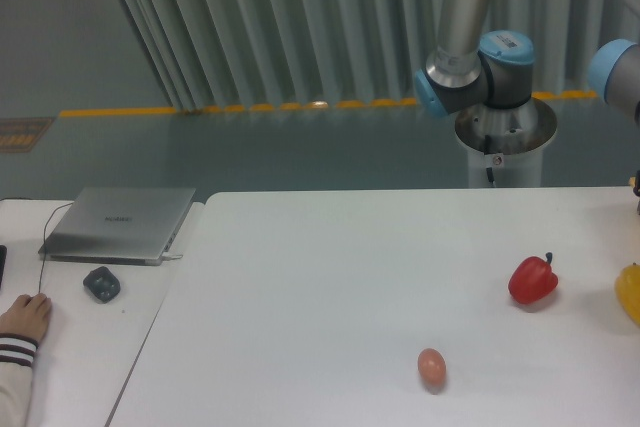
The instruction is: Place the yellow pepper in a basket
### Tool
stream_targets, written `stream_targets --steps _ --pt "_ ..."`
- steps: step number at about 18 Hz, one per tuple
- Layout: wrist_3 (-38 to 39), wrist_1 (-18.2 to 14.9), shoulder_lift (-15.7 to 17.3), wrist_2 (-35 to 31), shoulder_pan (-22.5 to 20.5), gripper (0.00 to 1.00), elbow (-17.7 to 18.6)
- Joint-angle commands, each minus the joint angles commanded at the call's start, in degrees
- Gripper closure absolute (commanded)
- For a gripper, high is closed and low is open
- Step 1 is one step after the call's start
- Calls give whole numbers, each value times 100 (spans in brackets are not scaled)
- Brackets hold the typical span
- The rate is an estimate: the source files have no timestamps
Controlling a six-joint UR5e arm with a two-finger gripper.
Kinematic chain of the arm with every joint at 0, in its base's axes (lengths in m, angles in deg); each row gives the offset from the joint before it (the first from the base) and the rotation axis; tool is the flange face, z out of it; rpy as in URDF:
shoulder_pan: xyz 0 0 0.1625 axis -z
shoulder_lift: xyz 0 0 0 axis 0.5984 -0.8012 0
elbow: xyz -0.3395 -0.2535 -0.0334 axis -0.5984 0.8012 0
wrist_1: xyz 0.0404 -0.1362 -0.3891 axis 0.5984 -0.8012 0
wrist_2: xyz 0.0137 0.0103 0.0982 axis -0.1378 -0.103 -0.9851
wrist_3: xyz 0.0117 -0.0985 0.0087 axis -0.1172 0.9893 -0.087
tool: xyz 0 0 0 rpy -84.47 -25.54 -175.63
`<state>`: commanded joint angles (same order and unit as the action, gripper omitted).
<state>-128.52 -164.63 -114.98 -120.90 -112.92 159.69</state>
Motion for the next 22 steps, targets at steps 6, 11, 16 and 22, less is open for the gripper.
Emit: stream_targets --steps 6,11,16,22 --pt "-9 26 35 9 9 0 62" --pt "149 376 79 -17 18 0 465" --pt "1579 659 334 79 35 0 817" --pt "3329 659 404 158 132 0 905"
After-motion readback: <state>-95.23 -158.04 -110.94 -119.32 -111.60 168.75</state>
